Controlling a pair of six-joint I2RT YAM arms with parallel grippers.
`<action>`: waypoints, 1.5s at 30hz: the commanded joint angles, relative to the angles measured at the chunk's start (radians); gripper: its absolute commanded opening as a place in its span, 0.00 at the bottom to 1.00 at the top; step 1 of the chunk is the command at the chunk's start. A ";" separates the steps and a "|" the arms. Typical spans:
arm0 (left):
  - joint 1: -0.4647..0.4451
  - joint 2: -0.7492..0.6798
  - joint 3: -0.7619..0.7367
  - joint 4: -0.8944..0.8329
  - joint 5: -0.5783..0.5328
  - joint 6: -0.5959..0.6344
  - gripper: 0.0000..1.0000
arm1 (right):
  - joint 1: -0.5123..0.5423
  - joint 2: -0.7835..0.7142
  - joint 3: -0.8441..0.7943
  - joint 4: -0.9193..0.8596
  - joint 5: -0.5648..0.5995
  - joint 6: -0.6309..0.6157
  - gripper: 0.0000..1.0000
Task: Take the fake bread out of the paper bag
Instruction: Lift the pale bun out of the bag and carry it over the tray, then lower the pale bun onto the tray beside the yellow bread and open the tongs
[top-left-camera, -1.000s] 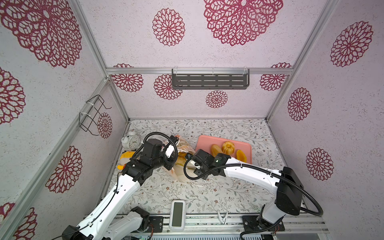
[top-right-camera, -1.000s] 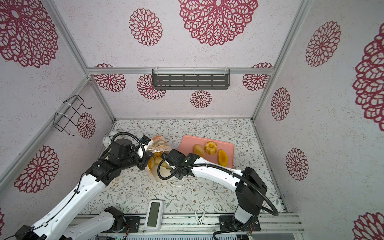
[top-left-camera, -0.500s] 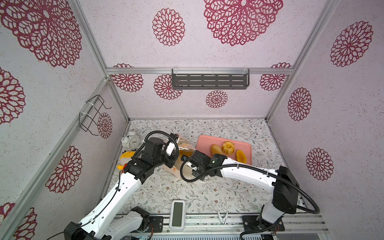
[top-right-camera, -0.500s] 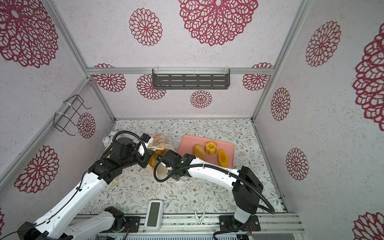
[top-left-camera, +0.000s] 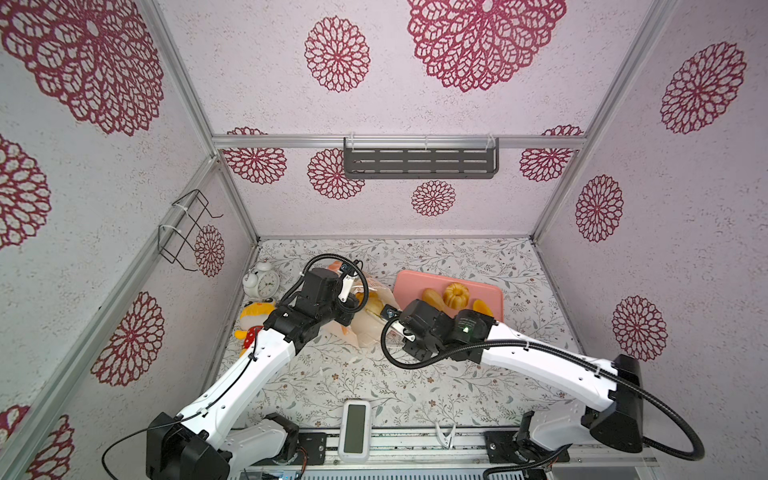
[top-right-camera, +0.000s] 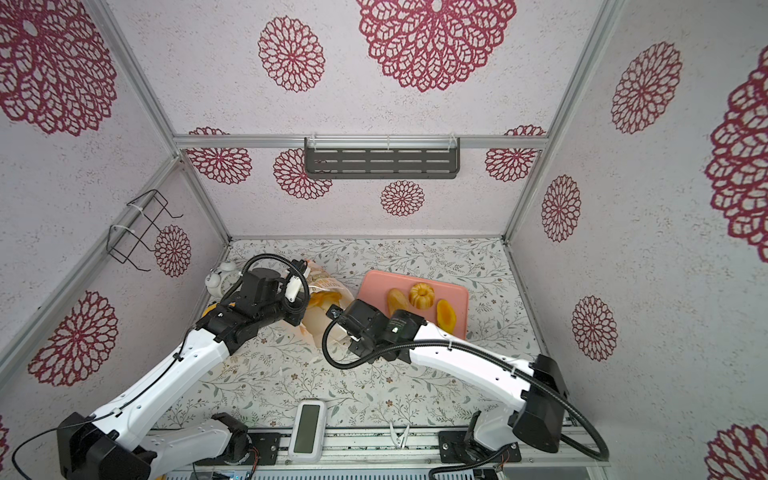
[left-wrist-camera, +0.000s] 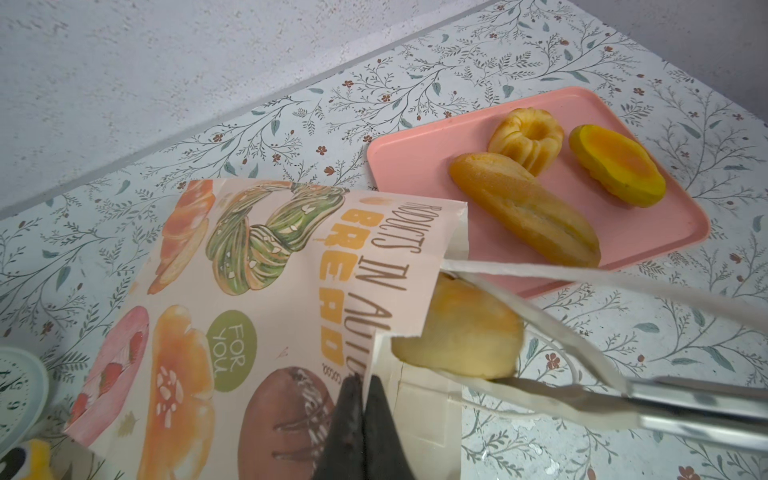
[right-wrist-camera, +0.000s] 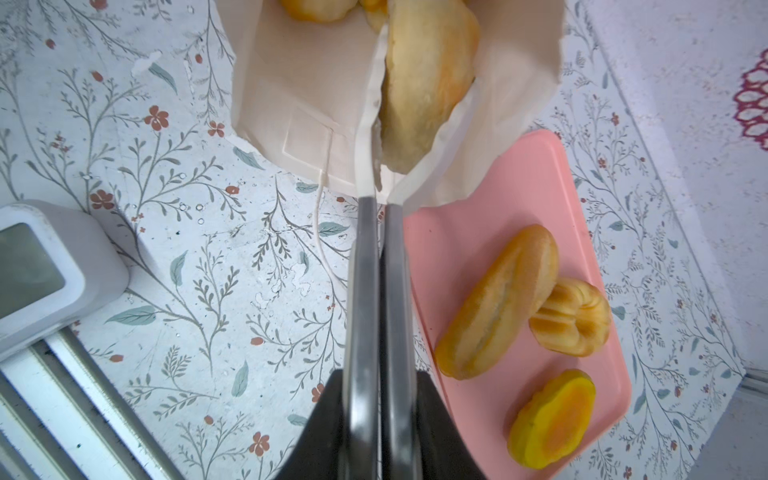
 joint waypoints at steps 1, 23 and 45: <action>-0.001 0.015 0.028 0.020 -0.022 -0.031 0.00 | 0.005 -0.093 -0.001 -0.087 0.068 0.107 0.13; -0.002 -0.023 -0.014 0.082 0.042 -0.086 0.00 | -0.124 -0.018 0.052 -0.684 0.408 0.625 0.13; -0.001 -0.093 -0.066 0.078 0.025 -0.055 0.00 | -0.146 0.173 -0.030 -0.471 0.261 0.464 0.21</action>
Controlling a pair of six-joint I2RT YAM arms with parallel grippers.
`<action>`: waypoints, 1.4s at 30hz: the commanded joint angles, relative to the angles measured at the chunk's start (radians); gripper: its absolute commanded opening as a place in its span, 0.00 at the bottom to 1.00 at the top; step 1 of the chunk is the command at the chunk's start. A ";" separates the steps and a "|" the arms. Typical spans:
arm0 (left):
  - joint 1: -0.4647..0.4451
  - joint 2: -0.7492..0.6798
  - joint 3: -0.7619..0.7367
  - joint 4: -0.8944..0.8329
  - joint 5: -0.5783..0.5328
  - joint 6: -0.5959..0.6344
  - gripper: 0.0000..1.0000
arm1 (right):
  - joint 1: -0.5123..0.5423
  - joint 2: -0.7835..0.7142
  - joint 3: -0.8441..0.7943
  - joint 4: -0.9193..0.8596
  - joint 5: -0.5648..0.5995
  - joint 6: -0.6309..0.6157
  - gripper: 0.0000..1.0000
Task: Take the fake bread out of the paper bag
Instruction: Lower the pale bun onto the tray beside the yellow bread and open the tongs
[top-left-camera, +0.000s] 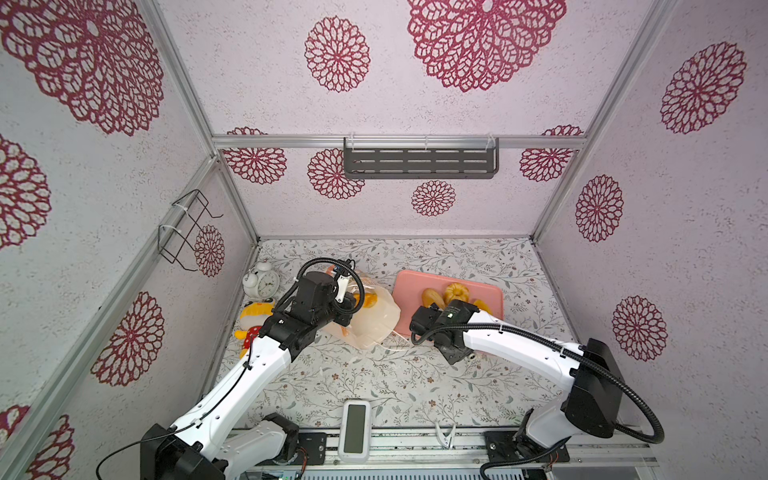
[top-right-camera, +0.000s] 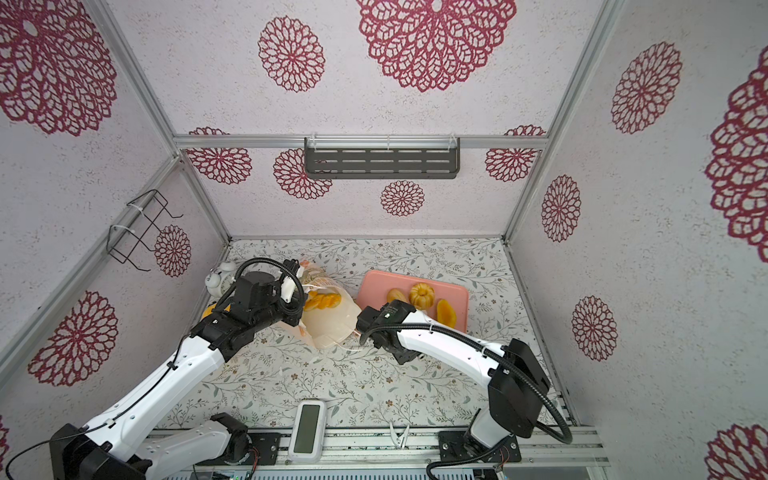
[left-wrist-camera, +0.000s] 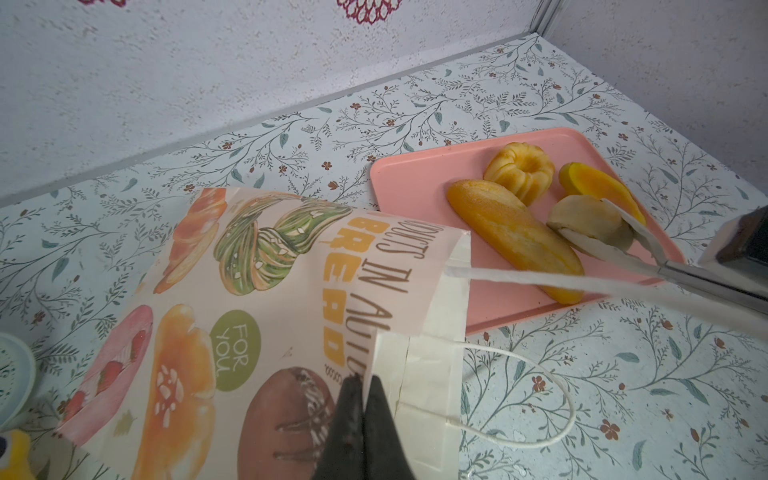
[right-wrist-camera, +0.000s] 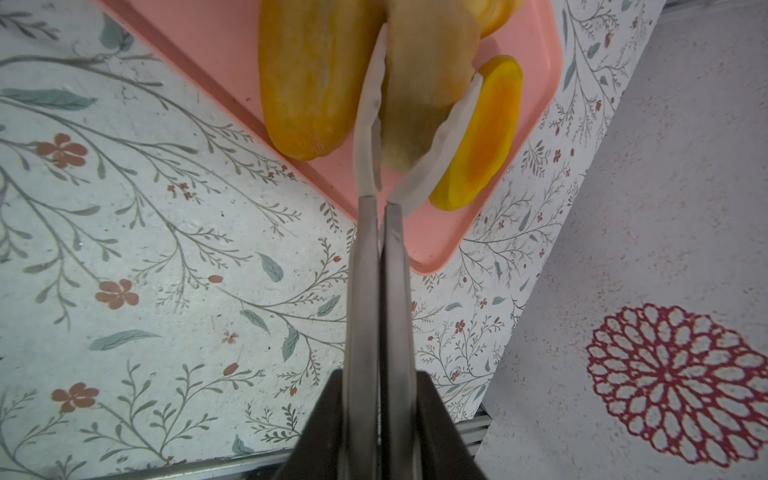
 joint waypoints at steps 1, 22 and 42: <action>-0.001 -0.022 -0.009 0.021 0.004 0.012 0.00 | -0.007 0.004 0.013 -0.028 0.025 -0.001 0.21; -0.001 -0.025 -0.008 0.015 0.008 0.042 0.00 | -0.039 0.122 0.061 -0.077 0.063 0.021 0.28; -0.001 -0.036 -0.024 0.016 0.010 0.039 0.00 | -0.036 0.100 0.083 -0.106 0.034 0.021 0.48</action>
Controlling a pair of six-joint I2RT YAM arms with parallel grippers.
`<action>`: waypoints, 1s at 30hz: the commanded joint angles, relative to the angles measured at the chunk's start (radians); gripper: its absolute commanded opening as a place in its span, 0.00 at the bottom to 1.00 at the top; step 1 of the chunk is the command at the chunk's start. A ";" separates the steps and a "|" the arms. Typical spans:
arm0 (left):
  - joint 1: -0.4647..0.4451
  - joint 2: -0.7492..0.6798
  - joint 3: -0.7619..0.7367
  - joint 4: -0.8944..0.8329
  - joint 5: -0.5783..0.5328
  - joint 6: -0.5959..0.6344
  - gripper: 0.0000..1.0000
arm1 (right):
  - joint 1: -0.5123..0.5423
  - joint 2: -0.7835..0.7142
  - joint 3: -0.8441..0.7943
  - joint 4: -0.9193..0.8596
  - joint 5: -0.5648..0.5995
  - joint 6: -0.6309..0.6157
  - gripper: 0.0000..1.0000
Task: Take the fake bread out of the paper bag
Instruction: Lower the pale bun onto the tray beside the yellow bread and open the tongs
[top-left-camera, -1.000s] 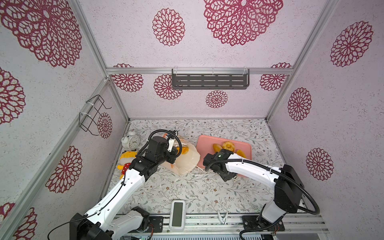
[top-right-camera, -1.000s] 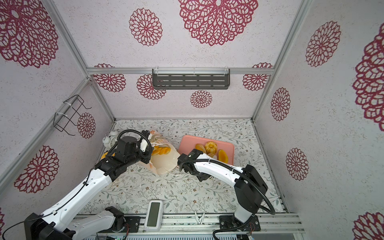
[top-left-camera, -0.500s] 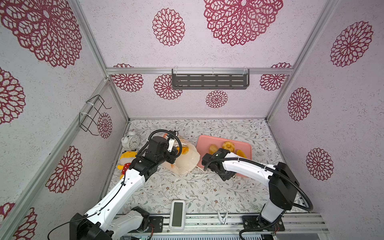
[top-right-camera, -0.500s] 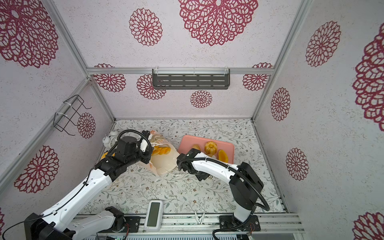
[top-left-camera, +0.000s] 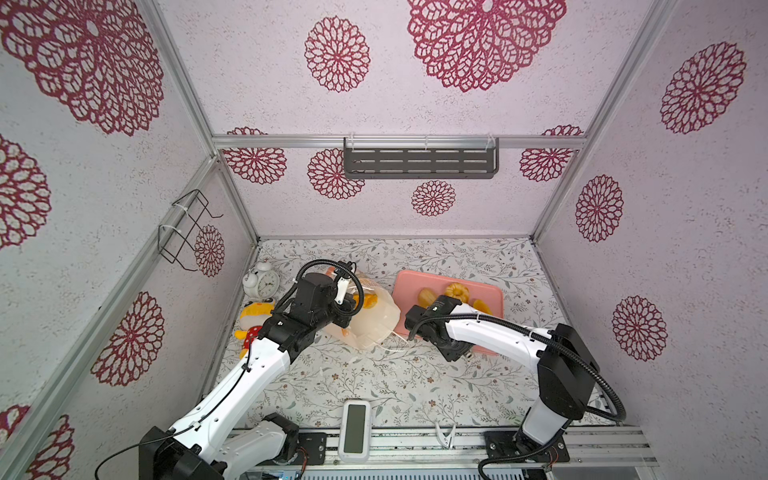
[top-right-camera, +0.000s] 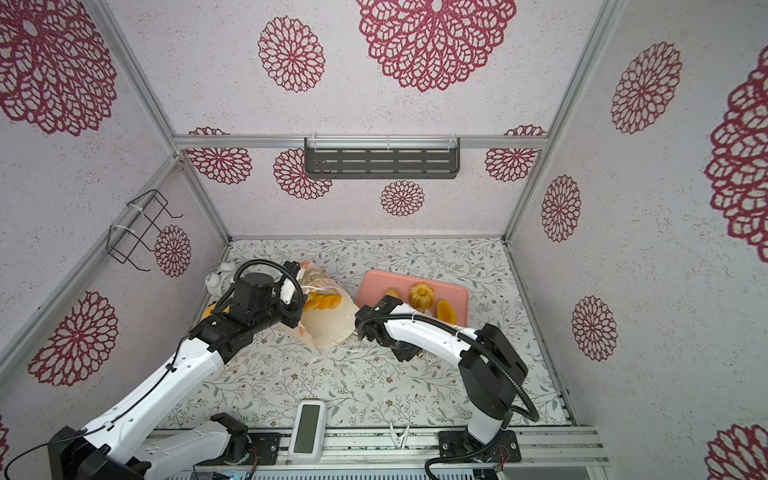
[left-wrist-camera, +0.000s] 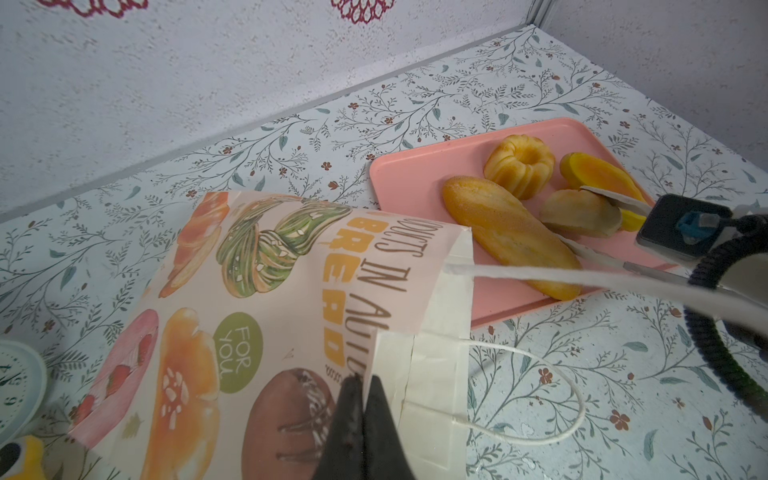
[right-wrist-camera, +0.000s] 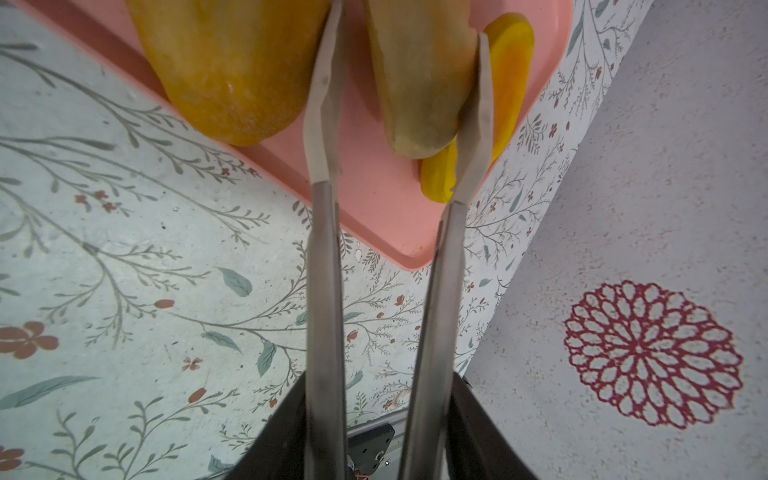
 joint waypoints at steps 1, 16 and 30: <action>-0.002 -0.024 -0.014 0.017 0.009 0.002 0.00 | 0.001 -0.034 0.052 -0.057 0.013 0.007 0.49; -0.002 -0.015 -0.008 0.023 0.022 -0.001 0.00 | 0.003 -0.010 0.156 -0.151 0.064 0.039 0.49; -0.002 -0.013 -0.008 0.024 0.026 0.003 0.00 | 0.001 0.007 0.213 -0.151 0.072 0.028 0.49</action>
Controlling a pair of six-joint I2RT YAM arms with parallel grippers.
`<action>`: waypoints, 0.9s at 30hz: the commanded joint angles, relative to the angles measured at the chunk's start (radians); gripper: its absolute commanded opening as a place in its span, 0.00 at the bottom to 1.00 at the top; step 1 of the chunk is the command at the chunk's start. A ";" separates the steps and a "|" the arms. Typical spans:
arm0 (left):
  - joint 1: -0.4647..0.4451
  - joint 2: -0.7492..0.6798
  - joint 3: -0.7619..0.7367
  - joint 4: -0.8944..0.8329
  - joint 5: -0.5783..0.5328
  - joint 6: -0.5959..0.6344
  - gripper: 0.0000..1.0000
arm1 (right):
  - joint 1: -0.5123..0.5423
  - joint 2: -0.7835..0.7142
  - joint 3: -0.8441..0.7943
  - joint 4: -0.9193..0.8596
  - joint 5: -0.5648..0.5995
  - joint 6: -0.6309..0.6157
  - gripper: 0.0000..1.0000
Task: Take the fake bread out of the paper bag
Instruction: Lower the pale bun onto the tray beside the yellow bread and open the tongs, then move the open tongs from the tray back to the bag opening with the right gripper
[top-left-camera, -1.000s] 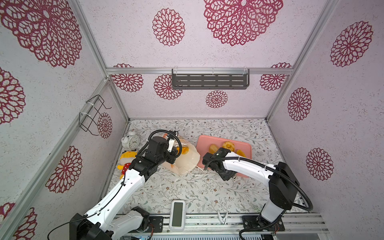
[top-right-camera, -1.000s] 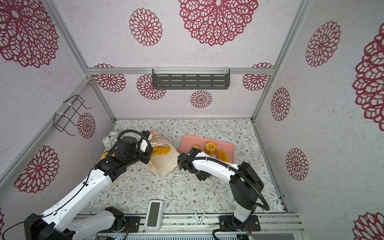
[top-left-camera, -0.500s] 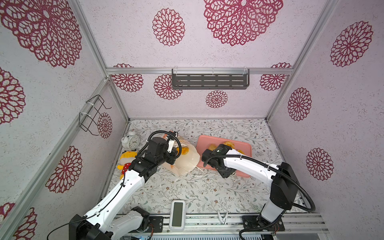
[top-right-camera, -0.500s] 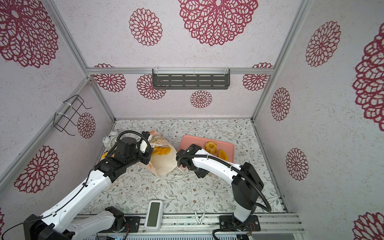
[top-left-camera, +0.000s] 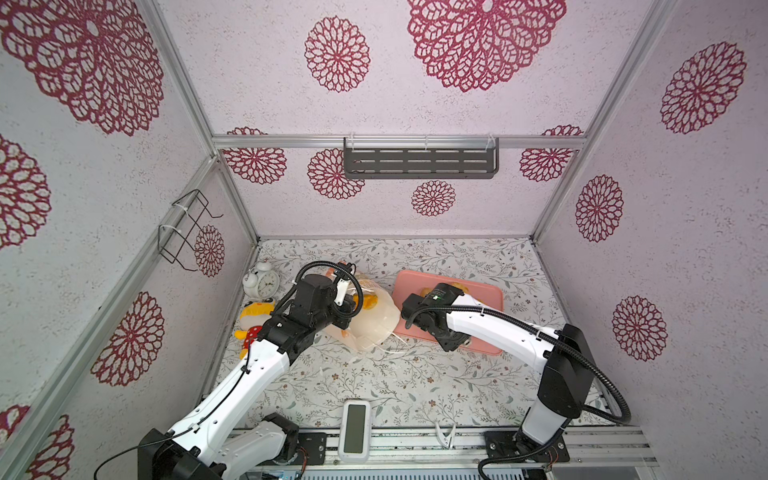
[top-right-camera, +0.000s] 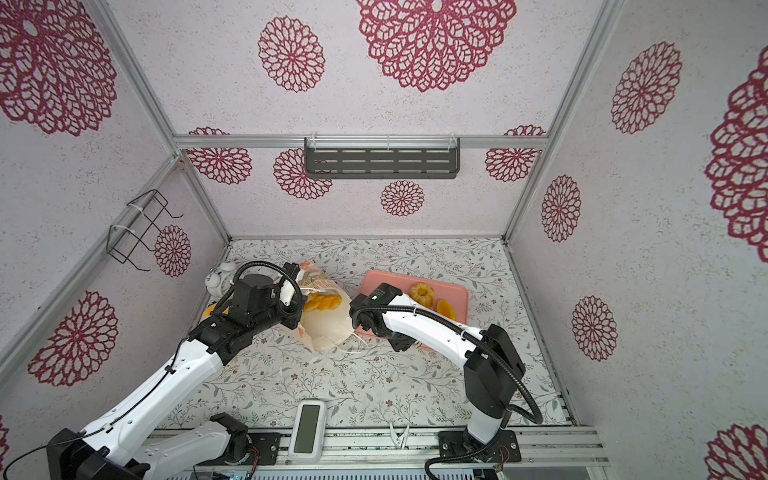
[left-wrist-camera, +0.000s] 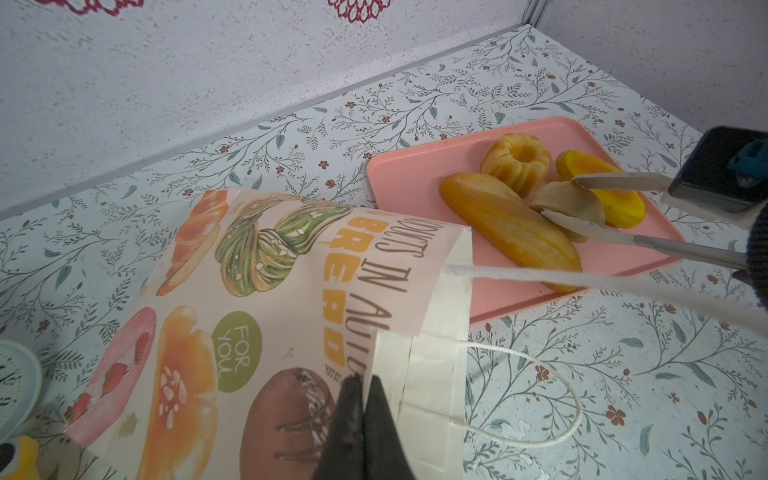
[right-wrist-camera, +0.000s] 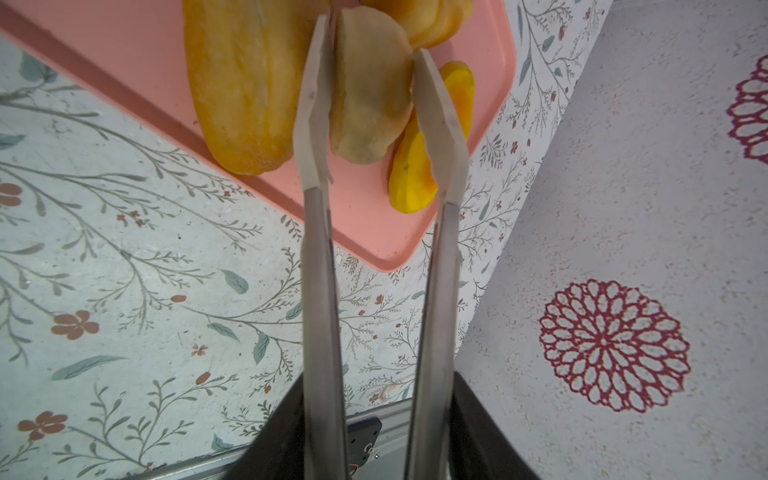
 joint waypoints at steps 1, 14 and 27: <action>-0.001 -0.007 0.001 0.020 0.018 0.004 0.00 | 0.001 -0.010 0.046 -0.031 0.039 0.018 0.49; -0.001 -0.003 0.005 0.017 0.020 0.005 0.00 | -0.006 -0.005 0.163 -0.018 0.022 -0.012 0.50; -0.001 -0.034 0.003 -0.002 0.035 0.028 0.00 | -0.020 -0.207 0.167 0.236 -0.259 -0.074 0.40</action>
